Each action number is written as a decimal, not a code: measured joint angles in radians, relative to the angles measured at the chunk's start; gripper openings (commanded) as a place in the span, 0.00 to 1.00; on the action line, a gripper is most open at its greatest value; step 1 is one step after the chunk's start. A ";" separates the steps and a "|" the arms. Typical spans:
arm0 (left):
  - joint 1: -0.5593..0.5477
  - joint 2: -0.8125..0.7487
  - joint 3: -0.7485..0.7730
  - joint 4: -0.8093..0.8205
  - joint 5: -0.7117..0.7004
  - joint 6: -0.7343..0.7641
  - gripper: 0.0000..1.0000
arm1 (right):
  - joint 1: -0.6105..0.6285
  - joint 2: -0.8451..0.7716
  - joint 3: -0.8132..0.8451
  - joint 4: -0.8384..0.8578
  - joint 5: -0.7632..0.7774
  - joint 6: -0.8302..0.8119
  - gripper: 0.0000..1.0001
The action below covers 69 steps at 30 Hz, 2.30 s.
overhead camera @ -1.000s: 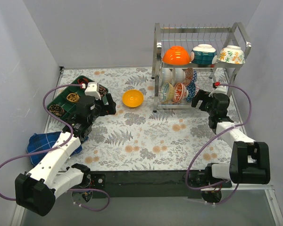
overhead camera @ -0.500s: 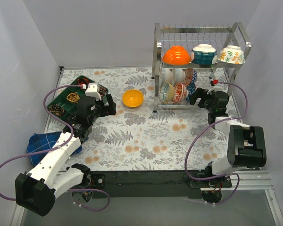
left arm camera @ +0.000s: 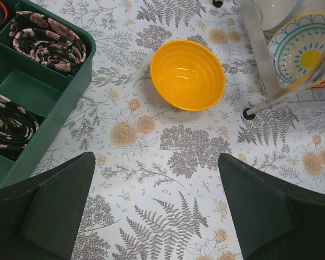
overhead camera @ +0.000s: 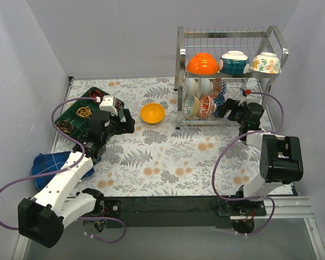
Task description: Unload the bowls from the dish rack
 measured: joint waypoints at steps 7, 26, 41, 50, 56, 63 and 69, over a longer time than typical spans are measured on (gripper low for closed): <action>0.000 0.013 0.000 0.000 0.018 -0.003 0.98 | -0.007 0.042 0.009 0.027 -0.058 0.005 0.91; 0.000 0.014 0.000 0.000 0.040 -0.004 0.98 | -0.018 0.049 0.018 0.039 -0.109 0.000 0.29; 0.000 0.014 0.000 0.000 0.041 -0.004 0.98 | -0.017 -0.101 -0.009 -0.048 -0.013 -0.058 0.06; 0.000 0.014 0.000 0.000 0.061 -0.007 0.98 | -0.012 -0.232 -0.054 -0.070 0.059 -0.056 0.04; 0.000 0.015 0.000 0.003 0.098 -0.013 0.98 | -0.012 -0.356 -0.114 -0.130 0.090 -0.014 0.01; 0.000 0.037 0.000 0.020 0.157 -0.025 0.98 | -0.012 -0.531 -0.190 -0.215 0.048 0.105 0.01; -0.005 0.063 0.000 0.031 0.207 -0.044 0.98 | -0.005 -0.684 -0.288 -0.264 -0.050 0.255 0.01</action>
